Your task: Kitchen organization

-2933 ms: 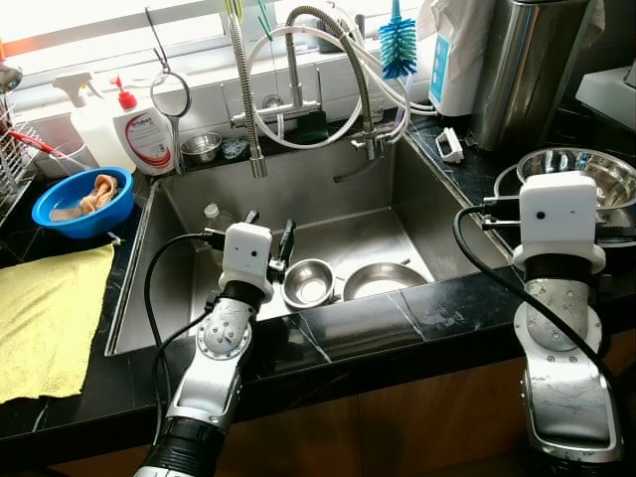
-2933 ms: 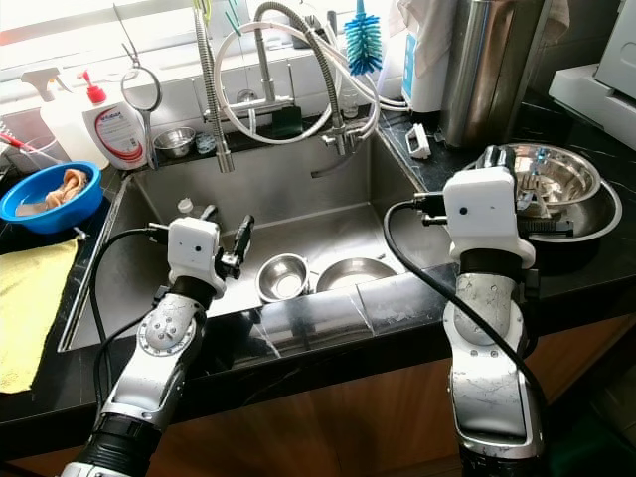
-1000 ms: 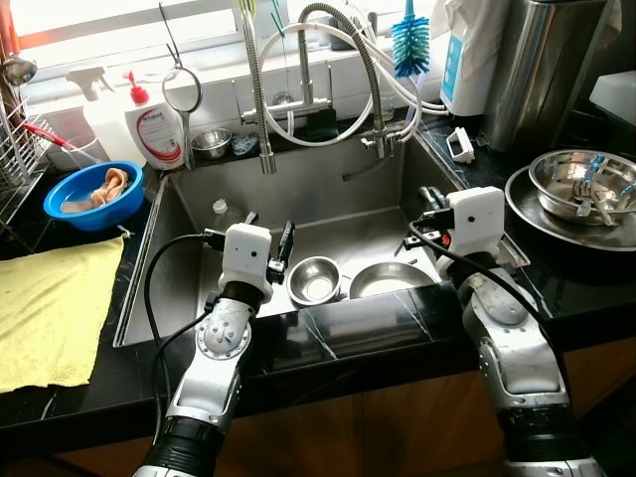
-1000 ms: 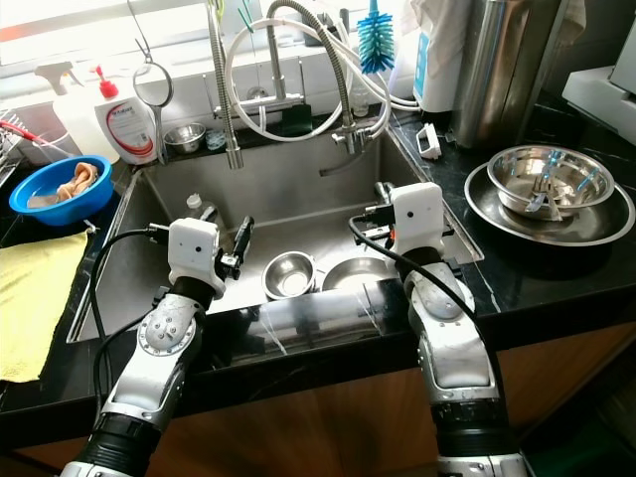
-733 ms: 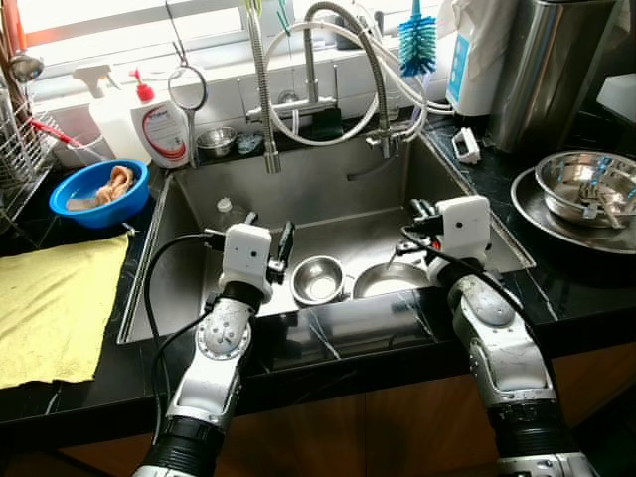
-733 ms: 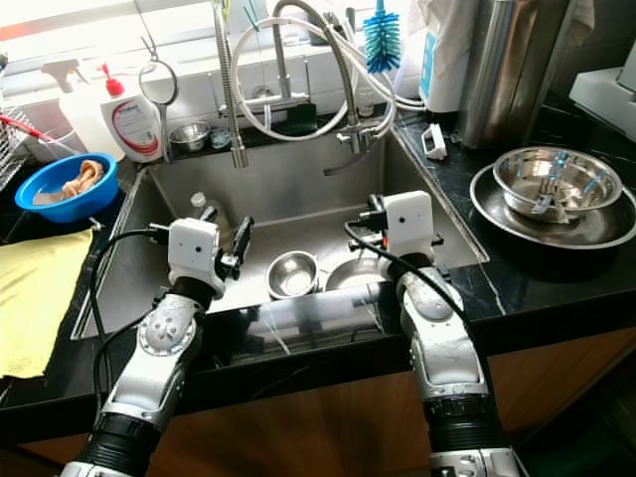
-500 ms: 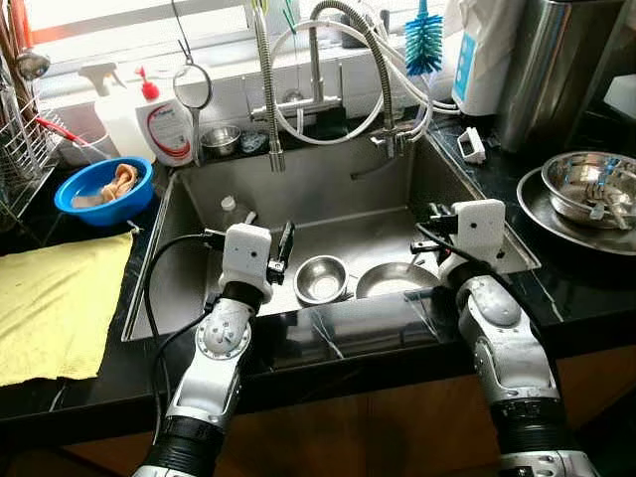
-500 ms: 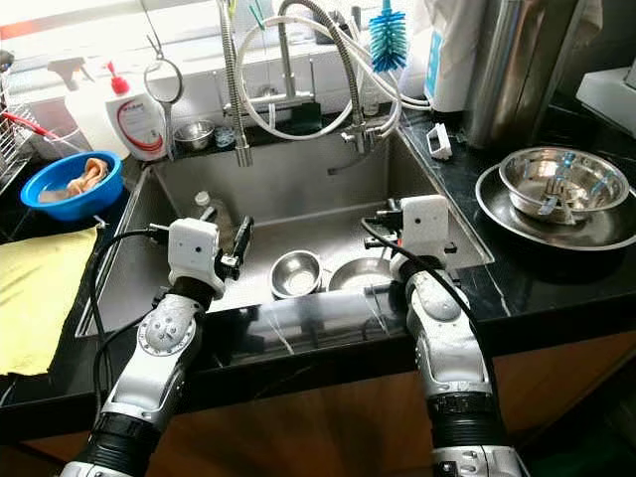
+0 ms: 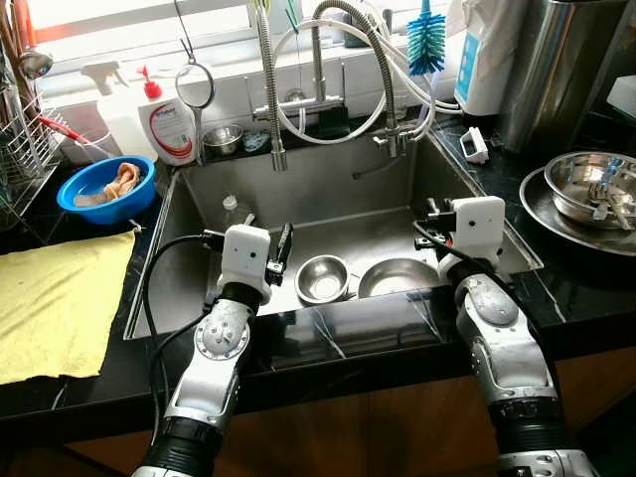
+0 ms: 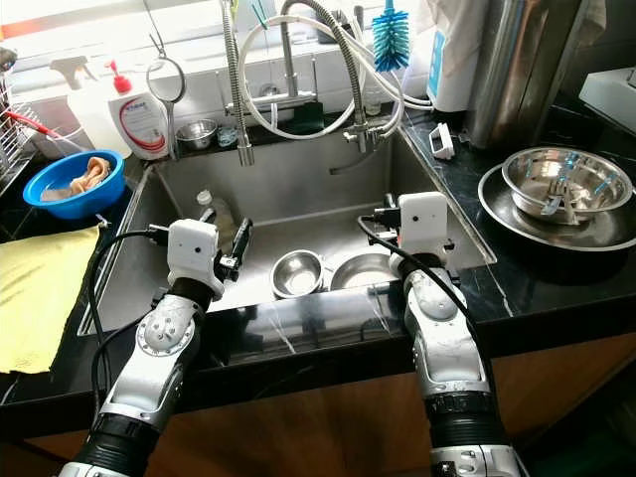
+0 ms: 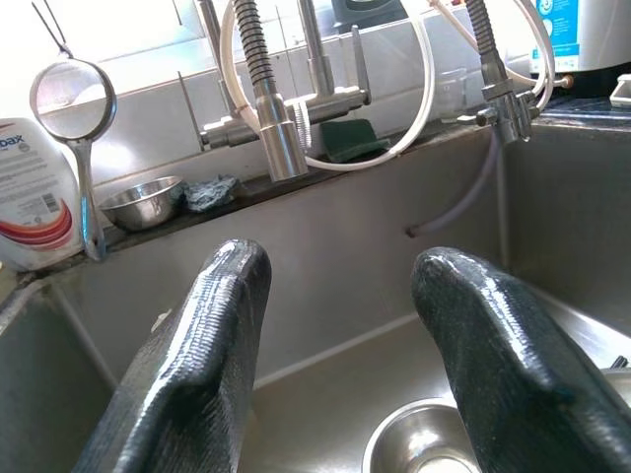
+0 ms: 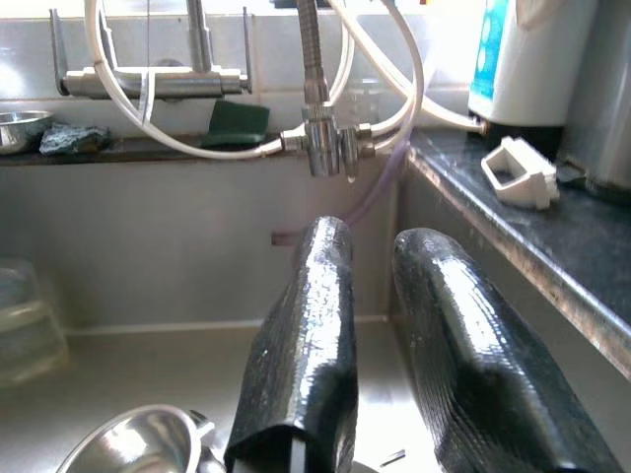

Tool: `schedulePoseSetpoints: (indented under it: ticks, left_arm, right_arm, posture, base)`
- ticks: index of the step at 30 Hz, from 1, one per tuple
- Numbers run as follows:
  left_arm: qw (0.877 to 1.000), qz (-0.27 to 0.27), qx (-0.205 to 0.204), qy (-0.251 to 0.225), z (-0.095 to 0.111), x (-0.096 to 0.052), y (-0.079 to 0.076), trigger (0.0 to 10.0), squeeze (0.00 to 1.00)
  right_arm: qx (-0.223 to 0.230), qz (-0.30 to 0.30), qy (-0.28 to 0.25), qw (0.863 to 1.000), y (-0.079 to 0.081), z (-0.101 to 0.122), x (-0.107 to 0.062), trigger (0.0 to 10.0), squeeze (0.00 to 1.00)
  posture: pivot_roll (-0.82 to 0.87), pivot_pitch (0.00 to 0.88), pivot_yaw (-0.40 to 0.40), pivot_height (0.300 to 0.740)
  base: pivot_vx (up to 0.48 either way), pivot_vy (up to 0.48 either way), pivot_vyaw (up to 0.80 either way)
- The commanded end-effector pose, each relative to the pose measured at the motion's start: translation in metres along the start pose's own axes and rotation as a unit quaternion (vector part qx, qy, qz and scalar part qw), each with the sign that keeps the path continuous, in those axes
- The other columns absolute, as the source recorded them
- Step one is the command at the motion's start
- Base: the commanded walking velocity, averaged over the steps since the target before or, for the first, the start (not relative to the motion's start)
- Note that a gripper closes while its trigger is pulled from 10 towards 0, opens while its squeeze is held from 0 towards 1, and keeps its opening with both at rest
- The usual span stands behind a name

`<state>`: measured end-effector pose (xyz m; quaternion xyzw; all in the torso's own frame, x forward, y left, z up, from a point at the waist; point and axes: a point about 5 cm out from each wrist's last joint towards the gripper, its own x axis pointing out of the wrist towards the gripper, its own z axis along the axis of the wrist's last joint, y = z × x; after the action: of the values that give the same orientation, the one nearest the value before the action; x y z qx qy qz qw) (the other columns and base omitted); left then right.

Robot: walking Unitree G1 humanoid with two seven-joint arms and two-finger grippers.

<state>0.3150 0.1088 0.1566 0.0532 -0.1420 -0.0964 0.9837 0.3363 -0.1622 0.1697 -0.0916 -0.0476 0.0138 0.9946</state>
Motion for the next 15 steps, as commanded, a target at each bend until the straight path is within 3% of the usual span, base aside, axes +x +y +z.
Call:
schedulePoseSetpoints:
  ticks: [1, 5, 6, 7, 9, 10, 14, 15]
  left_arm:
    - [1.0, 0.001, 0.013, -0.002, 0.002, -0.002, 0.004, 10.0, 0.0]
    - [1.0, -0.004, 0.014, -0.003, 0.002, -0.001, 0.004, 10.0, 0.0]
    - [1.0, -0.005, 0.014, -0.003, 0.002, -0.001, 0.004, 10.0, 0.0]
    - [1.0, -0.006, 0.014, -0.003, 0.002, 0.0, 0.004, 10.0, 0.0]
    - [1.0, -0.008, 0.013, -0.003, 0.002, 0.0, 0.003, 10.0, 0.0]
    - [1.0, -0.012, 0.012, -0.003, 0.002, 0.0, 0.0, 10.0, 0.0]
    - [1.0, -0.019, 0.01, -0.002, 0.001, 0.0, -0.003, 10.0, 0.0]
    - [1.0, -0.02, 0.009, -0.001, 0.001, -0.001, -0.003, 10.0, 0.0]
  right_arm:
    - [-0.035, -0.015, -0.046, 0.998, 0.001, 0.016, -0.005, 10.0, 0.0]
    - [-0.131, -0.041, -0.077, 0.987, -0.007, 0.028, -0.018, 10.0, 0.0]
    - [-0.151, -0.051, -0.08, 0.984, -0.01, 0.03, -0.021, 10.0, 0.65]
    - [-0.166, -0.061, -0.078, 0.981, -0.013, 0.031, -0.024, 10.0, 1.0]
    - [-0.188, -0.076, -0.066, 0.977, -0.018, 0.032, -0.029, 10.0, 1.0]
    - [-0.232, -0.086, -0.054, 0.967, -0.025, 0.034, -0.033, 10.0, 1.0]
    - [-0.284, -0.109, -0.04, 0.952, -0.037, 0.038, -0.041, 10.0, 1.0]
    - [-0.294, -0.115, -0.033, 0.948, -0.041, 0.038, -0.044, 10.0, 0.66]
  posture:
    - [-0.2, 0.0, 0.129, 0.74]
    - [-0.21, 0.0, 0.134, 0.74]
    - [-0.21, 0.0, 0.136, 0.74]
    - [-0.22, 0.0, 0.137, 0.74]
    - [-0.22, 0.0, 0.137, 0.74]
    - [-0.22, 0.0, 0.14, 0.74]
    - [-0.23, 0.0, 0.142, 0.74]
    - [-0.24, 0.0, 0.142, 0.74]
  base:
    - [0.0, 0.0, 0.0]
    - [0.0, 0.0, 0.0]
    - [0.0, 0.0, 0.0]
    - [0.0, 0.0, 0.0]
    - [0.0, 0.0, 0.0]
    - [0.0, 0.0, 0.0]
    - [0.0, 0.0, 0.0]
    - [0.0, 0.0, 0.0]
